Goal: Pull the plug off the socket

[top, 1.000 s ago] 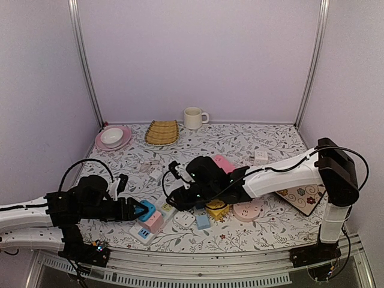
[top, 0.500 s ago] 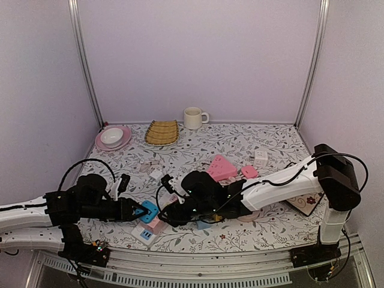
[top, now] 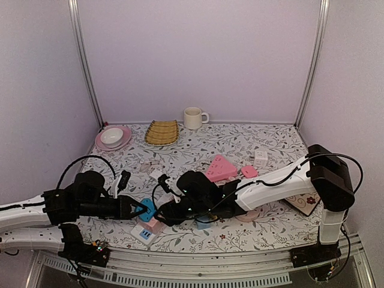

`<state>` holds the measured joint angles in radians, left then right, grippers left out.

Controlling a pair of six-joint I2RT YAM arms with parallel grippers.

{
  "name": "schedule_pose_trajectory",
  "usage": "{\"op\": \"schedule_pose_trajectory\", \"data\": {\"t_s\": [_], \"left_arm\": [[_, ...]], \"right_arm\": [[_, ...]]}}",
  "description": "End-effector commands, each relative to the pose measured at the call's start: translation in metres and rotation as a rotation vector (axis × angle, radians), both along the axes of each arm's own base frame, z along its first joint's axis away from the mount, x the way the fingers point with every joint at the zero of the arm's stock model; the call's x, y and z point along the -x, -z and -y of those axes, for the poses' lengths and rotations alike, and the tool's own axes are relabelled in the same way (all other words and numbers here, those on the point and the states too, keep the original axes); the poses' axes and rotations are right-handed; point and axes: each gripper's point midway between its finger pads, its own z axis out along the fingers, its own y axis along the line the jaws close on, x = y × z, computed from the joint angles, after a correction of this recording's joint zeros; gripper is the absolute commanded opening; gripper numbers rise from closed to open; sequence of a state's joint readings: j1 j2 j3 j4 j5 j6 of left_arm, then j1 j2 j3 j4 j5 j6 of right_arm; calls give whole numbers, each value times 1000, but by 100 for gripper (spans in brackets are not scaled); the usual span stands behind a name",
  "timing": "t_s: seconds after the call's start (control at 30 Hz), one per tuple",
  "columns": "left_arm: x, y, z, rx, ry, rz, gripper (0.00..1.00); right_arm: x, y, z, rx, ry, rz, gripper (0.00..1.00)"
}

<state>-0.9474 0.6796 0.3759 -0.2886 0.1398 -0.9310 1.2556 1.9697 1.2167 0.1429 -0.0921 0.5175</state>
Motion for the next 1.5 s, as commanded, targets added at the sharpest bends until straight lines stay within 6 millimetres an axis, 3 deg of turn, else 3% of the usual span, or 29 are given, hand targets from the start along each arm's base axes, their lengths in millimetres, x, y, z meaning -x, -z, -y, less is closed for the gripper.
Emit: {"op": "schedule_pose_trajectory", "data": {"t_s": [0.0, 0.13, 0.57, 0.97, 1.23, 1.47], "left_arm": [[3, -21, 12, 57, 45, 41, 10], [3, -25, 15, 76, 52, 46, 0], [4, -57, 20, 211, 71, 127, 0], [6, -74, 20, 312, 75, 161, 0], [-17, -65, -7, 172, -89, 197, 0], [-49, -60, -26, -13, -246, 245, 0]], "right_arm": [[-3, 26, 3, 75, 20, -14, 64], [-4, 27, 2, 80, 20, -15, 64], [-5, 35, 6, 108, 28, -15, 64], [-5, 37, 8, 115, 32, -17, 64], [-6, 26, 6, 95, 35, -7, 64], [-9, 7, 3, 63, 32, 19, 64]]}}
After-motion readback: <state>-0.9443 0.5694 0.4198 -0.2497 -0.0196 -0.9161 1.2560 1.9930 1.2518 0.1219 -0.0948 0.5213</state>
